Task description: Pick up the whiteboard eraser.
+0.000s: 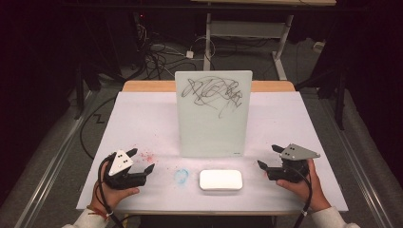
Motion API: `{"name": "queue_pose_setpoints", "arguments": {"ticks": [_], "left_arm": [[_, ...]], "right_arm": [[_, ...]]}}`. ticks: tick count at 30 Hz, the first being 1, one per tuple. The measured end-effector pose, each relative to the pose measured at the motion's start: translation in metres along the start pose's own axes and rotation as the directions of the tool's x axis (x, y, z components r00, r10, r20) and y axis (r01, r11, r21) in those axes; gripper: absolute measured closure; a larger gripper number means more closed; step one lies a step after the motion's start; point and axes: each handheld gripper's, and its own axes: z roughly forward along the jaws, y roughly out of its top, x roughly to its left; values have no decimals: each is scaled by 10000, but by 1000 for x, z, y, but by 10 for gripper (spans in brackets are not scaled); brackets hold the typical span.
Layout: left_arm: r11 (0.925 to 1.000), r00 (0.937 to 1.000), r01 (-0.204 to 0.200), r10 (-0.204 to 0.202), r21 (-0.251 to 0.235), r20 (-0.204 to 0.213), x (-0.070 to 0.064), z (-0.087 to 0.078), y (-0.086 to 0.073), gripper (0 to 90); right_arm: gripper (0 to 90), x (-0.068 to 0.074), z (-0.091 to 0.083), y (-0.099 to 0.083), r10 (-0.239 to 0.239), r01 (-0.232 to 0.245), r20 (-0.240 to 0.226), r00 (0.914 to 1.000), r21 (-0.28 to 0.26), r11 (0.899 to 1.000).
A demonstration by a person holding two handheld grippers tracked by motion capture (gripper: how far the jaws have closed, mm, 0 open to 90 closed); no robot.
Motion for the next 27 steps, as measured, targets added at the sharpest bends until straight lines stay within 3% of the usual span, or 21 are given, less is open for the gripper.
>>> {"name": "queue_pose_setpoints", "arguments": {"ticks": [6,9,10,13,14,15,16,17,19,20,22,23,25,26,27], "left_arm": [[9999,9999,-125,126,-66,106,-3,1,0,189],[9995,9994,-317,316,46,140,-4,0,-1,189],[9994,9993,-343,342,75,156,-5,0,-1,189],[9991,9990,-412,410,102,148,-6,-2,-1,189],[9989,9988,-461,459,120,164,-7,-2,-1,189],[9986,9985,-512,509,126,187,-7,-2,-1,188],[9986,9985,-509,507,107,212,-8,-2,-1,188],[9986,9984,-517,514,116,218,-8,-2,-1,184],[9986,9984,-507,503,158,249,-8,-1,-2,179],[9986,9984,-507,503,158,249,-8,-1,-2,179],[9983,9981,-543,537,202,298,-7,-1,-3,177],[9984,9981,-538,532,193,301,-7,-1,-3,177],[9985,9982,-529,524,155,307,-8,-2,-3,176],[9985,9981,-535,530,154,305,-8,-2,-4,174],[9984,9981,-540,535,163,312,-8,-3,-4,169]], "right_arm": [[237,1,-1,4,-161,165,-450,9989,71,9998],[236,4,0,13,-273,287,-1030,9943,118,9995],[236,4,0,13,-273,287,-1030,9943,118,9995],[238,14,7,28,-628,686,-1870,9803,245,9973],[238,14,7,28,-628,686,-1870,9803,245,9973],[240,21,12,37,-896,994,-2417,9662,286,9946],[240,21,12,37,-896,994,-2417,9662,286,9946],[241,30,18,44,-1202,1364,-2787,9528,392,9899],[241,38,24,49,-1389,1629,-3173,9381,501,9854],[241,38,24,49,-1389,1629,-3173,9381,501,9854],[238,52,35,55,-1688,2086,-3716,9129,694,9755],[238,52,35,55,-1688,2086,-3716,9129,694,9755],[237,62,43,57,-1925,2480,-4018,8953,906,9645],[235,70,51,59,-2049,2733,-4304,8791,1028,9564],[234,74,55,60,-2118,2851,-4383,8735,1080,9524]]}}
